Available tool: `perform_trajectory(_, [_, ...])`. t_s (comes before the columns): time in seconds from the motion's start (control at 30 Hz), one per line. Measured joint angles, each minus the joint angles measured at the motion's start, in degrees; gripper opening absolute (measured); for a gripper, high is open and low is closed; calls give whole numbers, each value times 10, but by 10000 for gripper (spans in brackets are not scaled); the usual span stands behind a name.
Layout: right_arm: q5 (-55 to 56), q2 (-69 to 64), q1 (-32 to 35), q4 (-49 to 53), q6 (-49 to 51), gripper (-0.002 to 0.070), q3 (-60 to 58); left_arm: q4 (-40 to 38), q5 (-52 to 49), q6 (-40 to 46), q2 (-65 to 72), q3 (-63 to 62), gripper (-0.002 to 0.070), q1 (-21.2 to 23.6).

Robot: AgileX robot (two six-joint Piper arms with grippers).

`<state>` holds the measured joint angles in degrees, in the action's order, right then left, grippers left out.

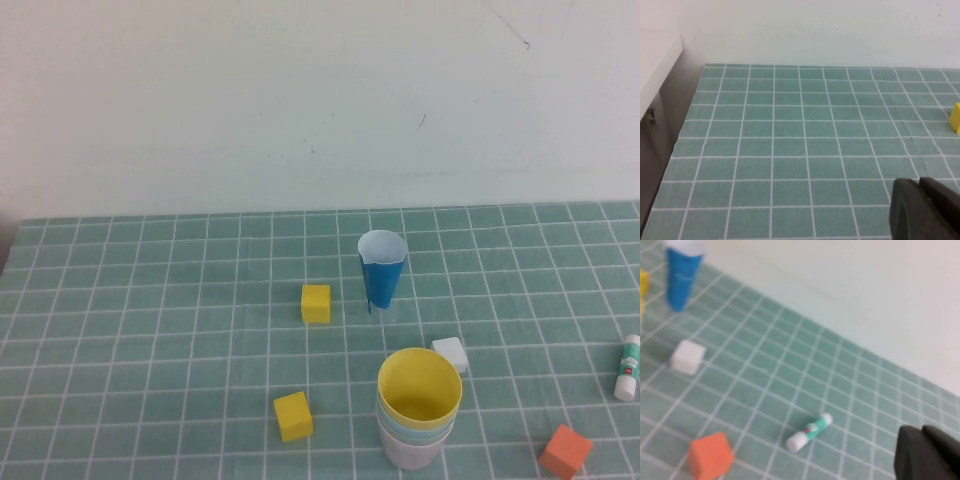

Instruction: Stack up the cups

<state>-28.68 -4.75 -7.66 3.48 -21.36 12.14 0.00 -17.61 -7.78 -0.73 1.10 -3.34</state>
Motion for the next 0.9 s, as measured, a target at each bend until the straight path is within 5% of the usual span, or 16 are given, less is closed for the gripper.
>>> perform_trajectory(0.27, [165,54,93,-3,1,-1,-130,0,-1,0,0,0,-2,0])
perform_trajectory(0.9, [89,56,101,-24,9,-1,-135,0,-1,-1,0,0,-2,0])
